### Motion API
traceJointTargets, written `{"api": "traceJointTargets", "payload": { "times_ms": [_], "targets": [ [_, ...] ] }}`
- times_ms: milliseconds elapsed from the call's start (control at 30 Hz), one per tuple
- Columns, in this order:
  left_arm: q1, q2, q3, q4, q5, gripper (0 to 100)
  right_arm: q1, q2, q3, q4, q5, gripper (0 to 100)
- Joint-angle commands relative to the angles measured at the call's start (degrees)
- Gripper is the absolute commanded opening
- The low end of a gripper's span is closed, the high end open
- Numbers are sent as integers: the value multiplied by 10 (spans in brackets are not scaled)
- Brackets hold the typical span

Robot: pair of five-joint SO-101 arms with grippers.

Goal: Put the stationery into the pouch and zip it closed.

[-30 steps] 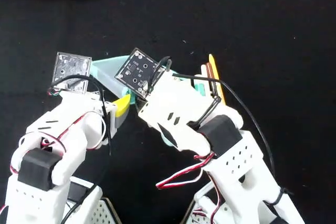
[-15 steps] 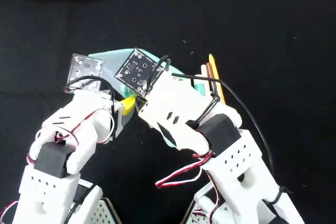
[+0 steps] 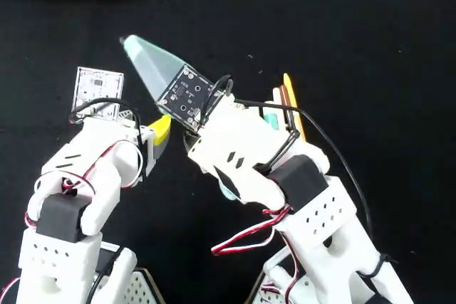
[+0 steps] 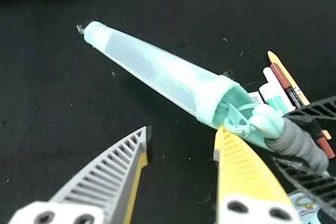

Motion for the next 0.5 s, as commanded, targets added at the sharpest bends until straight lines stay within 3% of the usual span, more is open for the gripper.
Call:
{"api": "traceJointTargets", "payload": {
  "times_ms": [0, 300, 467],
  "targets": [
    [9, -4, -49, 23, -2, 218, -6, -1, -19, 1, -3, 12],
    [36, -4, -70, 60, -3, 219, -7, -1, -19, 1, -2, 12],
    [33, -4, -52, 55, -3, 277, -7, -1, -19, 2, -2, 12]
  ]
}}
